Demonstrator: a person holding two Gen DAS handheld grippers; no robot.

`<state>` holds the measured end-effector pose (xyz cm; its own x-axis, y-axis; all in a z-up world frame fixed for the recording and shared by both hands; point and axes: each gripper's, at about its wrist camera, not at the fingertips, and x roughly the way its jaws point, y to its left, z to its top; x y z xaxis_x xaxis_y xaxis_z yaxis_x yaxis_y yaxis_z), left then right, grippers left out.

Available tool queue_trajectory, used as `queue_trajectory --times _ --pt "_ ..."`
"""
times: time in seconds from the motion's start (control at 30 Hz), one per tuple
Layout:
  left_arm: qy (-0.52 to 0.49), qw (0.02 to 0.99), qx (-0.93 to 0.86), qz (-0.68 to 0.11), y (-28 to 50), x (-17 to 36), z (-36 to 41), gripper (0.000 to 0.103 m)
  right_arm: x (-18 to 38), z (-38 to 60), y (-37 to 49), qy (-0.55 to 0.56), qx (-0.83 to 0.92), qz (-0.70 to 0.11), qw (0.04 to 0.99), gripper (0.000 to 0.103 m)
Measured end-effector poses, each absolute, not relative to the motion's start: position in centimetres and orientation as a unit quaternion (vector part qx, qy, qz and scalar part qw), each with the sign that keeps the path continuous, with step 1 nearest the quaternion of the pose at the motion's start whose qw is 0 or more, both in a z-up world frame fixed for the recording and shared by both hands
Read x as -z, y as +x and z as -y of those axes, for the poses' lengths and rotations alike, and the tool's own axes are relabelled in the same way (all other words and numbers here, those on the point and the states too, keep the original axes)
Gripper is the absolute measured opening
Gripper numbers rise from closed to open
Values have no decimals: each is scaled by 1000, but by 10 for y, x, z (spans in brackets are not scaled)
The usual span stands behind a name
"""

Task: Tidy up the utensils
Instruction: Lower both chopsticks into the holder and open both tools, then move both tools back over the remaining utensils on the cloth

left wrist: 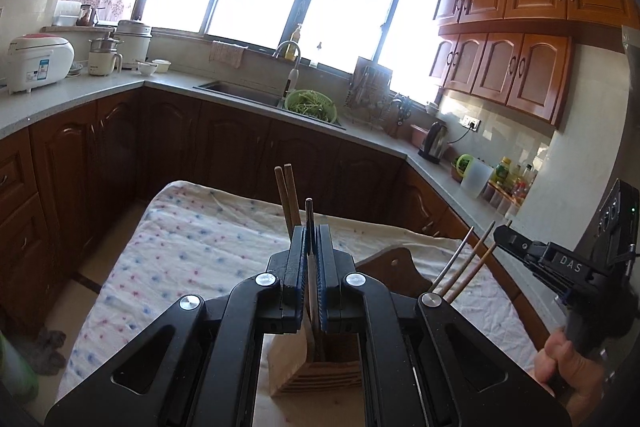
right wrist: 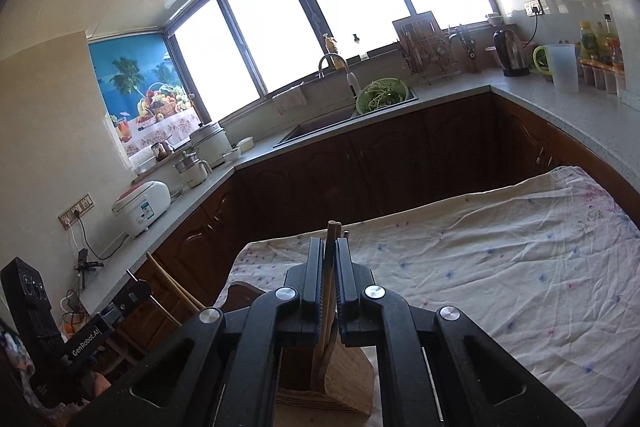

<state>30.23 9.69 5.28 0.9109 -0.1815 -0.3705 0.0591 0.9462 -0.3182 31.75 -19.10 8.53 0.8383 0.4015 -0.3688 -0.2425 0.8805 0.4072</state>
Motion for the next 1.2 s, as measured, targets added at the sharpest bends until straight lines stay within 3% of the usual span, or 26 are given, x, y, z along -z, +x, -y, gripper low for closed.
queue_trajectory --times 0.47,0.57,0.6,0.63,0.67,0.7,0.9,0.97,1.2 --pt "-151 963 54 -215 306 -53 -98 5 -83 188 323 172 -172 -243 939 7" --pt "-151 961 53 -227 307 -53 -99 7 -86 188 323 171 -181 -242 938 16" --pt "-150 961 52 -227 306 -53 -99 9 -87 188 322 169 -184 -240 938 33" --pt "-149 961 51 -228 305 -54 -99 11 -88 189 319 169 -187 -234 939 45" --pt "-148 961 48 -228 303 -54 -99 18 -90 190 316 170 -190 -228 939 65" --pt "-148 962 46 -226 302 -55 -101 30 -91 191 313 173 -193 -221 940 74" --pt "-144 964 30 -223 283 -61 -99 78 -94 203 297 187 -195 -207 940 87" --pt "-141 964 26 -224 274 -62 -97 84 -94 208 289 190 -194 -208 940 93" --pt "-141 961 42 -235 244 -57 -88 87 -84 225 252 179 -187 -217 941 100"
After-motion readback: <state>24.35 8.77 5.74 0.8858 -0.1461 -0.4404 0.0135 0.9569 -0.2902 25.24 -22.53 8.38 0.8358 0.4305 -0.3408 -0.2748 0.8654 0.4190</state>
